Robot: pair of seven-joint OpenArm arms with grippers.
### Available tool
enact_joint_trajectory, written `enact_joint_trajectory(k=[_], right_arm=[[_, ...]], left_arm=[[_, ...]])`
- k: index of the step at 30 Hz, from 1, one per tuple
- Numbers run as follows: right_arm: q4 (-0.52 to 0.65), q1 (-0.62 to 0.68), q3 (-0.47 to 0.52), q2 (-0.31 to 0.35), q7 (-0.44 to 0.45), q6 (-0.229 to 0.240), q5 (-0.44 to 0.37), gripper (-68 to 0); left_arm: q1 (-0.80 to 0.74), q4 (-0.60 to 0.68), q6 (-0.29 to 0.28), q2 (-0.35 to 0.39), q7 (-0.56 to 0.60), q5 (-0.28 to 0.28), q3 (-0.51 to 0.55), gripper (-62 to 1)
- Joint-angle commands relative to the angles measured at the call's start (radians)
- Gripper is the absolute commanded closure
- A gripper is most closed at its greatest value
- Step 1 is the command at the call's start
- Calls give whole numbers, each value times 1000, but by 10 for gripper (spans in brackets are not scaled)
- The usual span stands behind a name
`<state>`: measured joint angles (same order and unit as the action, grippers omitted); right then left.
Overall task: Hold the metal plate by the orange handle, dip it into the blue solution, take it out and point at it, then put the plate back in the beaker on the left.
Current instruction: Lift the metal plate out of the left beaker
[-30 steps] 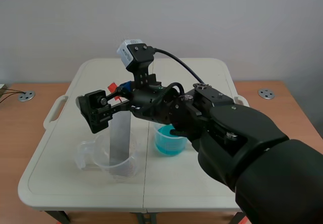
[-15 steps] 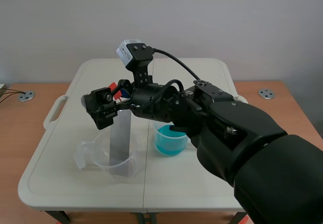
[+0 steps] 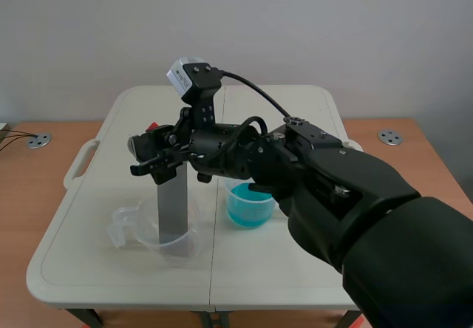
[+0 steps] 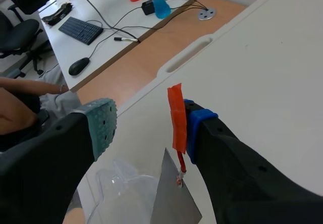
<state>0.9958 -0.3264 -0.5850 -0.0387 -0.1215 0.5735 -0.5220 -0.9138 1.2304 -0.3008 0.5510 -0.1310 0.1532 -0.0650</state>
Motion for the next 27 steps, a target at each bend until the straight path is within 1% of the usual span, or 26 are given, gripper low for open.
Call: enact_joint_trajectory(k=[1, 5, 8, 11, 12, 14, 16, 18, 21, 23, 27], right_arm=[[6, -25, -5, -6, 12, 4, -10, -207], [6, -25, -5, -6, 13, 8, -10, -148], [6, -25, -5, -5, 15, 47, -10, -105], [6, -24, -5, -6, 16, 94, -10, -26], [6, -23, -5, -6, 16, 106, -10, -11], [6, -21, -5, -6, 24, 111, -10, -13], [6, -20, -5, -5, 31, 136, -5, -13], [6, -20, -5, -2, 31, 172, -2, -13], [11, -17, -6, 0, 30, 172, -1, -13], [21, -16, -5, 5, 30, 172, 14, -13], [90, -5, -5, 31, 31, 172, 21, -13]], left_arm=[[3, 16, -9, -2, 3, 0, -3, -21], [3, 16, -9, -2, 7, 16, -3, -21], [3, 16, -9, -2, 37, 27, -3, -22], [3, 16, -9, -2, 64, 45, -3, -26], [3, 16, -9, -2, 74, 45, -3, -30], [3, 16, -9, -2, 105, 45, -3, -30], [3, 12, -8, -2, 122, 45, -3, -30], [2, 11, -8, -2, 149, 45, -3, -30], [3, 11, -8, -2, 213, 45, -3, -30], [2, 7, -8, -2, 247, 45, -3, -30], [3, -14, -8, -2, 300, 45, -3, -30]])
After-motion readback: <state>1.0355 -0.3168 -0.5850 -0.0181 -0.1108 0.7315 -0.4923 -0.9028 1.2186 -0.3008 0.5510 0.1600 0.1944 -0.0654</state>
